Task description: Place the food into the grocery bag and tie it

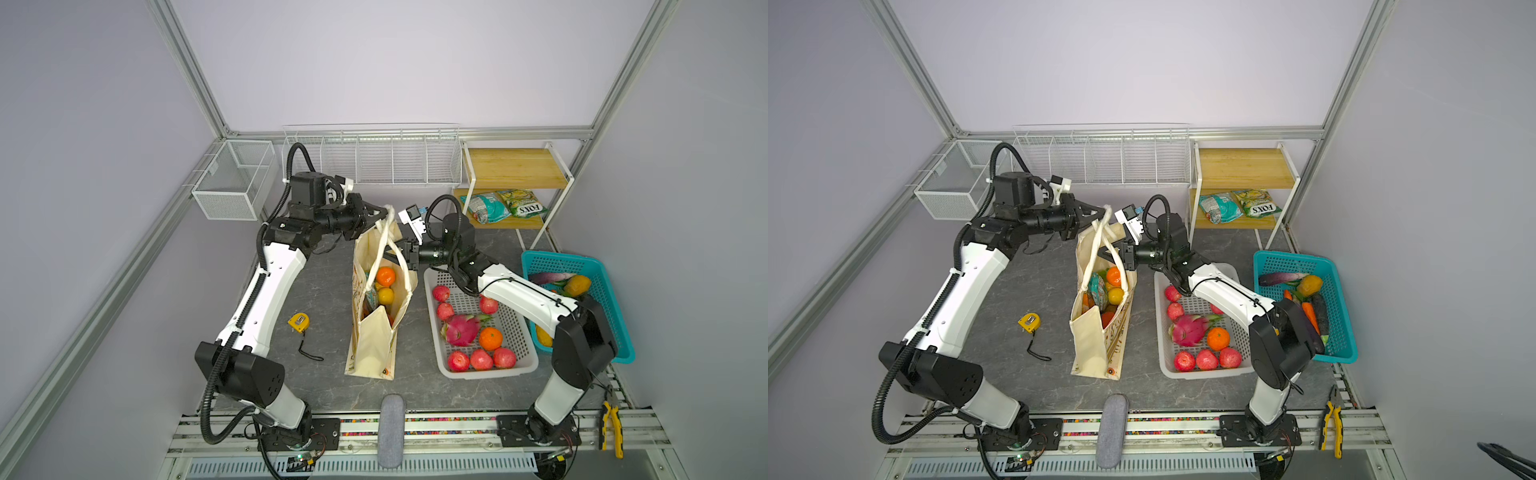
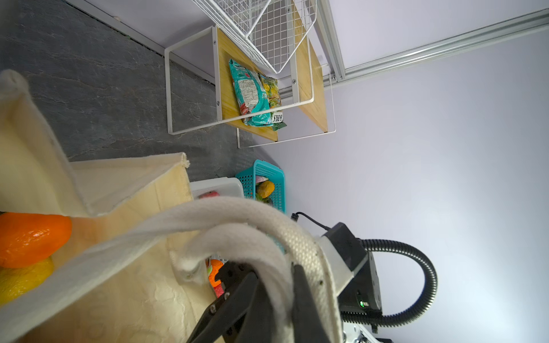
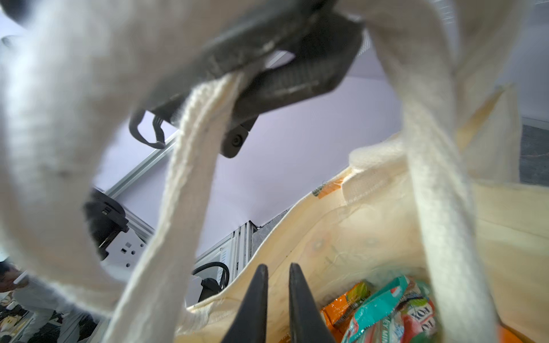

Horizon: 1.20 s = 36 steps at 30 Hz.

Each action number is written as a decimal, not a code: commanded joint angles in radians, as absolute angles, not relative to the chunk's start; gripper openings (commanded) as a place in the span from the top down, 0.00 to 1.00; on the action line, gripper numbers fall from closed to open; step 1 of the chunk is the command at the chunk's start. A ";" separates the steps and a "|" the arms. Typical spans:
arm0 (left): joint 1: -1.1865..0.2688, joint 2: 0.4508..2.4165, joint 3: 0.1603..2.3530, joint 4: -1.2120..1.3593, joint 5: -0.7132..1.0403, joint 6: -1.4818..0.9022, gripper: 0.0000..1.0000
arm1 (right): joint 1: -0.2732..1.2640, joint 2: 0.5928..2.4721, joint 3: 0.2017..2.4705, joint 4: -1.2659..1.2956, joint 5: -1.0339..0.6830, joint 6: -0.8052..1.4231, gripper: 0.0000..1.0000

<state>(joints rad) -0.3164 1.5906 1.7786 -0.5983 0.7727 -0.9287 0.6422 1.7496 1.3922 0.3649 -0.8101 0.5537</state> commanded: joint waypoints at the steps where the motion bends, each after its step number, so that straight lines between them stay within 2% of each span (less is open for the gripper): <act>1: -0.335 1.594 1.754 -0.560 0.798 -0.948 1.00 | 0.651 1.762 1.365 0.539 -0.839 0.616 0.79; 6: -0.345 1.587 1.733 -0.575 0.800 -0.942 1.00 | 0.653 1.753 1.343 0.573 -0.842 0.634 0.76; 20: -0.345 1.570 1.743 -0.750 0.796 -0.827 1.00 | 0.624 1.632 1.317 0.400 -0.839 0.540 0.77; 36: -0.390 1.596 1.741 -0.729 0.832 -0.830 1.00 | 0.619 1.614 1.416 0.333 -0.851 0.525 0.77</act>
